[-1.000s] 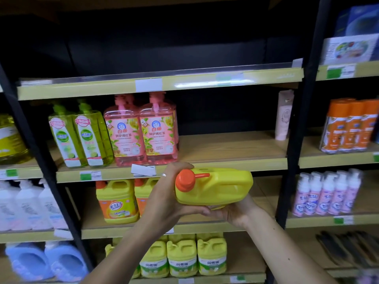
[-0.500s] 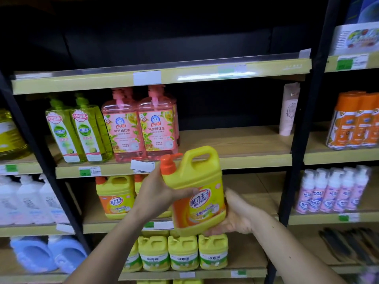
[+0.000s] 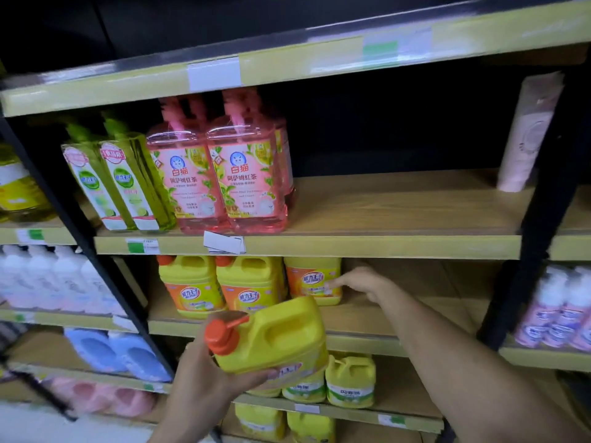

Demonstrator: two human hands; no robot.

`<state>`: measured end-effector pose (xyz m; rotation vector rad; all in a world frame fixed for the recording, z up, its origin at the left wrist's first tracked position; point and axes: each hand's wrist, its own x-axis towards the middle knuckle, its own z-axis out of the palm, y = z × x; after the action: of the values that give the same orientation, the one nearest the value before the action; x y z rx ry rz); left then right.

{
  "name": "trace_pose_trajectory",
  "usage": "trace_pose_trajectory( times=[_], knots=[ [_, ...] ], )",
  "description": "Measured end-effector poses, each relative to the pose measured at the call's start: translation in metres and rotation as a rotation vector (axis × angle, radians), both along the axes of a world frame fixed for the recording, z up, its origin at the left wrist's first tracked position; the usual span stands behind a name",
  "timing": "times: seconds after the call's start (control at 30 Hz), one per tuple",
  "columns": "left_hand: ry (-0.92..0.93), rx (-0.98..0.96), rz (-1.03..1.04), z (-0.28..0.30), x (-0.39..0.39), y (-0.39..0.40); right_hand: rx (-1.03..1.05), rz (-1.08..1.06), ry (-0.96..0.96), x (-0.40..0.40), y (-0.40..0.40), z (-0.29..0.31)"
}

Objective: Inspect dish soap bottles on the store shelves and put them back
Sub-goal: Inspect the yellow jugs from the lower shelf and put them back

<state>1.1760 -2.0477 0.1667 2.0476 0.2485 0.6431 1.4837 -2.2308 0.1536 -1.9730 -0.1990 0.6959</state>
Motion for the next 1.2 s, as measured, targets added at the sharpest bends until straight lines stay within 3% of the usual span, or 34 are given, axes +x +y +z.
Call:
trace_pose_trajectory(
  times=[0.13, 0.33, 0.43, 0.57, 0.77, 0.93, 1.1, 1.2],
  knots=[
    [-0.001, 0.039, -0.008, -0.003, 0.016, 0.001, 0.024, 0.062, 0.096, 0.030, 0.035, -0.026],
    [-0.010, 0.153, -0.110, -0.013, 0.058, 0.003, 0.168, 0.055, 0.055, 0.049, 0.045, -0.046],
    [-0.032, 0.182, -0.156, -0.015, 0.082, -0.002, 0.137, -0.072, 0.032, 0.049, 0.020, -0.054],
    [-0.045, 0.156, -0.228, -0.031, 0.119, -0.017, 0.019, -0.396, 0.032, 0.060, -0.037, -0.072],
    [-0.084, 0.249, -0.227, -0.069, 0.180, -0.028, -0.080, -0.598, -0.288, 0.056, -0.124, -0.066],
    [-0.036, 0.141, -0.132, -0.071, 0.226, -0.026, -0.135, -0.584, -0.462, 0.046, -0.169, -0.057],
    [0.009, 0.025, -0.079, -0.057, 0.264, -0.015, -0.040, -0.523, -0.473, 0.036, -0.185, -0.060],
    [0.210, 0.067, -0.091, -0.048, 0.280, 0.003, 0.009, -0.478, -0.454, 0.032, -0.186, -0.061]
  ],
)
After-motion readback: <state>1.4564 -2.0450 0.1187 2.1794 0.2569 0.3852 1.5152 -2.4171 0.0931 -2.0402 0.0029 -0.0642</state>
